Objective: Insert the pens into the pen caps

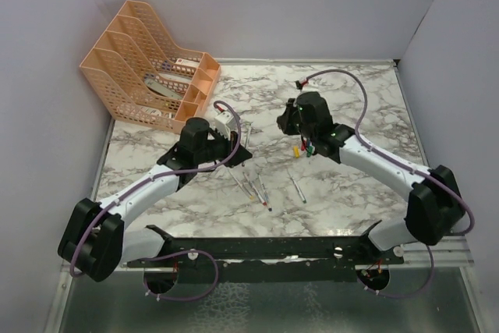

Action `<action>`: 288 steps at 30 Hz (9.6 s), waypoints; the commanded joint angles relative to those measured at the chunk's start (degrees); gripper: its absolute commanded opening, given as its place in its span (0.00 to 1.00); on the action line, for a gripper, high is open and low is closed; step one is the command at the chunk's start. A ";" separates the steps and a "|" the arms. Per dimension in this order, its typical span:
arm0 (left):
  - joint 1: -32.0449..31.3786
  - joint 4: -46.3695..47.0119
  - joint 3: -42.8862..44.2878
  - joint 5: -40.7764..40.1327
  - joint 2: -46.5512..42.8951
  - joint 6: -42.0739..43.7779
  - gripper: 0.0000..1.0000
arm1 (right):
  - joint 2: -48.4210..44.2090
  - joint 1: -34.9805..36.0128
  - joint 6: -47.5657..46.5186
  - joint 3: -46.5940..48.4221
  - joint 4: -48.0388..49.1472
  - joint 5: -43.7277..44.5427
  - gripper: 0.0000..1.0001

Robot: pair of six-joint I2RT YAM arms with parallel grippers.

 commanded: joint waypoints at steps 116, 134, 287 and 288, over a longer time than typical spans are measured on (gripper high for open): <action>-0.53 21.62 8.30 -0.96 -3.89 -10.52 0.00 | -10.19 3.75 4.01 -16.39 35.54 -29.55 0.01; -0.49 16.81 9.64 -12.40 -6.71 -5.55 0.00 | -9.75 11.51 -3.05 -16.07 29.14 -18.97 0.01; 17.46 -26.70 10.36 -24.38 1.59 -10.69 0.55 | 26.74 21.54 -16.75 13.34 -4.25 -19.10 0.01; 17.48 -26.64 10.50 -24.29 1.71 -10.56 0.55 | 26.11 21.56 -16.33 13.77 -4.24 -19.37 0.01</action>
